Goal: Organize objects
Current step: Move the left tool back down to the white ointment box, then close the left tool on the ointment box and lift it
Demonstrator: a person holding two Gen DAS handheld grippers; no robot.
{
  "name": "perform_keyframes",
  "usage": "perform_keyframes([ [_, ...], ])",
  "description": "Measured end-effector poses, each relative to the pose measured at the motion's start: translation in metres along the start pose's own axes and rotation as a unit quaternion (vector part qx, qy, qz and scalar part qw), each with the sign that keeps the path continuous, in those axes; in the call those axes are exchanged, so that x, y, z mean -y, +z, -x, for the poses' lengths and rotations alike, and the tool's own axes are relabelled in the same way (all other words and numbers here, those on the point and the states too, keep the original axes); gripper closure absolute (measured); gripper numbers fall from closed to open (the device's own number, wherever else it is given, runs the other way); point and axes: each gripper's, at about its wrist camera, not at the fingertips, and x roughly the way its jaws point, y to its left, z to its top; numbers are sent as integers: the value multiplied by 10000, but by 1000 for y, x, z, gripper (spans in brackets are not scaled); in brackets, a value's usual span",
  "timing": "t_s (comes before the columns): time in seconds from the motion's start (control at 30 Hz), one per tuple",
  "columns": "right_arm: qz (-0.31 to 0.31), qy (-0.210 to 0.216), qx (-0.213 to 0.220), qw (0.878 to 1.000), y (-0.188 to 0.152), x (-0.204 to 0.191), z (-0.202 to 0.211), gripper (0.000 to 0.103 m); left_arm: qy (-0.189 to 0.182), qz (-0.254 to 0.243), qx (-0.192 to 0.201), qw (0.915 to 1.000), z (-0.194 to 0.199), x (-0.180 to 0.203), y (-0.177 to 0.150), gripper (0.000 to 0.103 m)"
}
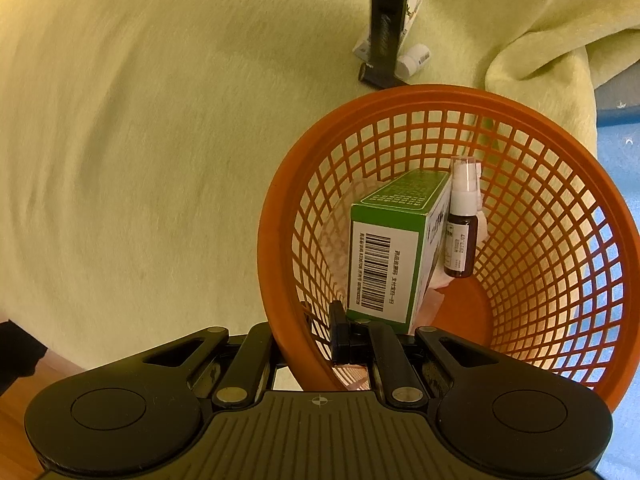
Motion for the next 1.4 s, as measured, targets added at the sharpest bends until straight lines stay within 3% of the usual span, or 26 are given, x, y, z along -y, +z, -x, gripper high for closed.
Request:
perform_keyframes([
  [0.1, -5, 7, -7, 10000, 0, 1, 1, 98, 272, -53, -123, 9995, 4, -5, -8, 53],
  [0.53, -37, 44, 1, 10000, 6, 4, 2, 98, 1246, 995, -441, 9862, 18, -56, -33, 52],
  [0.67, -36, 54, 9, 10000, 9, 4, -1, 98, 952, 1301, 3, 9869, 27, -57, -31, 51],
  [0.73, -30, 57, 6, 10000, 10, 3, -2, 98, 844, 1362, 184, 9869, 28, -51, -26, 46],
  [0.77, -34, 58, 9, 10000, 10, 3, -2, 98, 843, 1393, 209, 9864, 25, -48, -23, 40],
  [0.87, -36, 57, 14, 10000, 10, 3, -2, 98, 922, 1323, 108, 9869, 11, -40, -13, 40],
  [0.93, -21, 51, 10, 10000, 11, 1, -2, 98, 995, 1323, -11, 9862, 2, -39, -10, 44],
  [1.1, -15, 52, 10, 10000, 12, 0, -2, 98, 1076, 1150, -207, 9873, 3, -42, -13, 68],
  [1.4, -3, 43, 9, 10000, 12, -1, -3, 98, 1018, 780, -492, 9905, 39, -37, -53, 70],
])
